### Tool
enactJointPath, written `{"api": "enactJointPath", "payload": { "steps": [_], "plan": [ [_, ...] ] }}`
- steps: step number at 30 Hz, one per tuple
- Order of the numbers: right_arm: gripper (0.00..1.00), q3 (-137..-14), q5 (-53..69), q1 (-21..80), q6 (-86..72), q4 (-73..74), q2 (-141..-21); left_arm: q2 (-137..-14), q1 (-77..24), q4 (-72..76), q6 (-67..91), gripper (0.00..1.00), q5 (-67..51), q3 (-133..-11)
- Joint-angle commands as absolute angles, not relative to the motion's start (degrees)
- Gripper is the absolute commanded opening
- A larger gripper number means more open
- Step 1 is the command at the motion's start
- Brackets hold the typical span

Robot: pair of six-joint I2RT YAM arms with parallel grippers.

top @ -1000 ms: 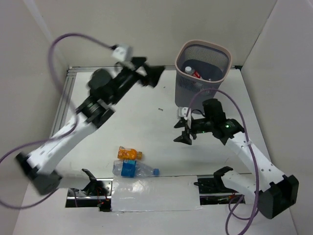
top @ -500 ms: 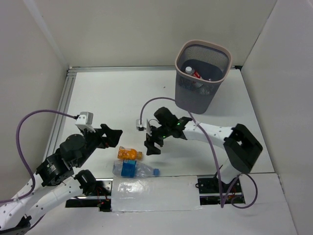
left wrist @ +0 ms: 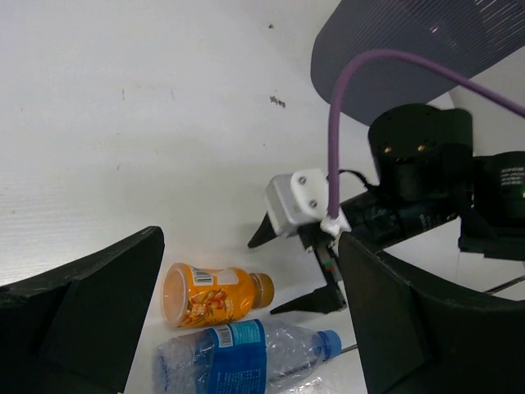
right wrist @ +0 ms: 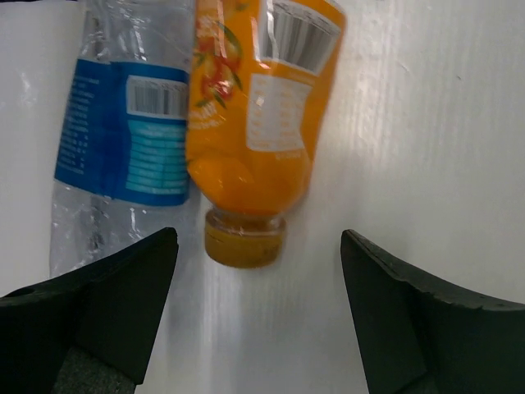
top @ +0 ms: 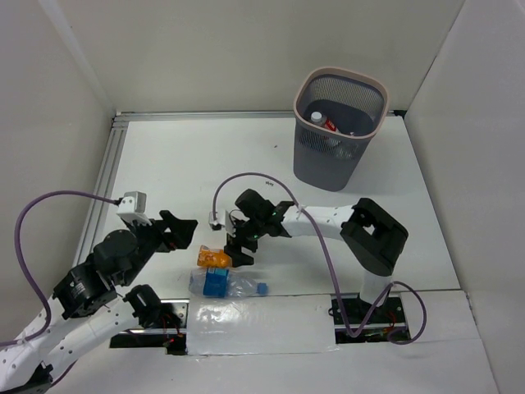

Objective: Put the plastic bottles in the bin

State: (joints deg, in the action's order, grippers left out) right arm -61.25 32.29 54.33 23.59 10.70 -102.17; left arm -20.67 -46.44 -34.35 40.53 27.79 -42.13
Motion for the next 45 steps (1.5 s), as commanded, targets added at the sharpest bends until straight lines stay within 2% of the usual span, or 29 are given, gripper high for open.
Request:
{"api": "enactJointPath", "payload": {
  "steps": [1, 8, 14, 15, 17, 18, 23, 29, 32, 33, 35, 36, 43, 45],
  "plan": [
    [0.87, -64.5, 31.8, 57.8, 23.7, 8.3, -103.6, -18.3, -46.8, -32.5, 38.9, 1.00, 28.9, -44.2],
    [0.82, -67.3, 28.4, 60.6, 21.7, 7.7, -108.0, -16.7, -46.8, -33.0, 38.8, 1.00, 28.9, -44.2],
    [0.66, -69.8, 23.3, 61.2, 18.8, 5.1, -111.2, -14.0, -46.8, -33.6, 38.3, 1.00, 28.9, -44.2],
    [0.58, -70.3, 23.3, 61.2, 18.3, 5.1, -111.7, -13.4, -46.8, -33.6, 37.8, 1.00, 28.3, -44.2],
    [0.47, -71.1, 23.3, 60.6, 18.3, 5.1, -111.7, -12.8, -46.8, -33.6, 36.7, 1.00, 26.2, -44.2],
    [0.35, -71.6, 24.0, 59.9, 18.3, 5.6, -111.7, -12.1, -46.8, -33.1, 36.0, 1.00, 25.1, -44.2],
    [0.11, -78.6, 29.4, 52.8, 20.4, 11.7, -108.8, -10.1, -46.8, -27.4, 29.3, 1.00, 13.5, -43.7],
    [0.06, -98.0, 39.1, 44.3, 25.9, 25.6, -106.3, -13.8, -46.8, -25.2, 24.2, 1.00, 3.4, -44.9],
    [0.07, -105.3, 40.3, 40.7, 26.5, 27.4, -103.1, -23.2, -46.8, -25.2, 20.9, 0.97, -2.1, -46.9],
    [0.08, -106.0, 39.5, 39.7, 26.5, 26.5, -102.0, -23.3, -46.8, -25.2, 20.0, 0.97, -3.1, -47.5],
    [0.10, -106.5, 35.9, 36.9, 24.2, 23.1, -98.4, -30.2, -46.8, -25.8, 16.9, 0.95, -5.2, -48.3],
    [0.11, -106.5, 30.3, 35.7, 23.1, 21.5, -97.4, -32.6, -46.8, -25.8, 15.7, 0.94, -5.2, -49.2],
    [0.14, -106.3, 15.9, 21.5, 17.9, 19.3, -93.0, -53.2, -48.0, -29.1, 0.8, 0.94, -11.3, -55.9],
    [0.14, -106.3, 15.2, 17.4, 17.4, 19.3, -93.0, -56.3, -50.4, -29.1, -1.6, 0.98, -10.6, -56.4]
  ]
}}
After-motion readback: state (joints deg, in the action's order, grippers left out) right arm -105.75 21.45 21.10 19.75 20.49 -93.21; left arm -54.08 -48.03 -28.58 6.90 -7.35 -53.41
